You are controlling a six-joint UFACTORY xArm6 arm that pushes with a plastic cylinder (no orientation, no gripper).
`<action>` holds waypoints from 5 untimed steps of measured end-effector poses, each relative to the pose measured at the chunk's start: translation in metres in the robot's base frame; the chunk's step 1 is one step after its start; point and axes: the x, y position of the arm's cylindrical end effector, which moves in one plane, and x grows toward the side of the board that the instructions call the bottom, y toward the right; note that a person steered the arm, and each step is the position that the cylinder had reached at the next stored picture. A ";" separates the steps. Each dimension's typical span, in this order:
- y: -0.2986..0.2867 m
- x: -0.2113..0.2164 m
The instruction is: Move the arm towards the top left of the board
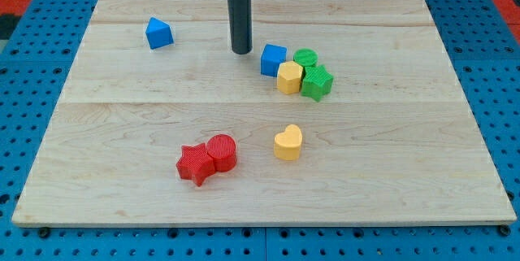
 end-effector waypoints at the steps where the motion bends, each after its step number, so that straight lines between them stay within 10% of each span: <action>1: -0.023 -0.027; 5: -0.141 -0.071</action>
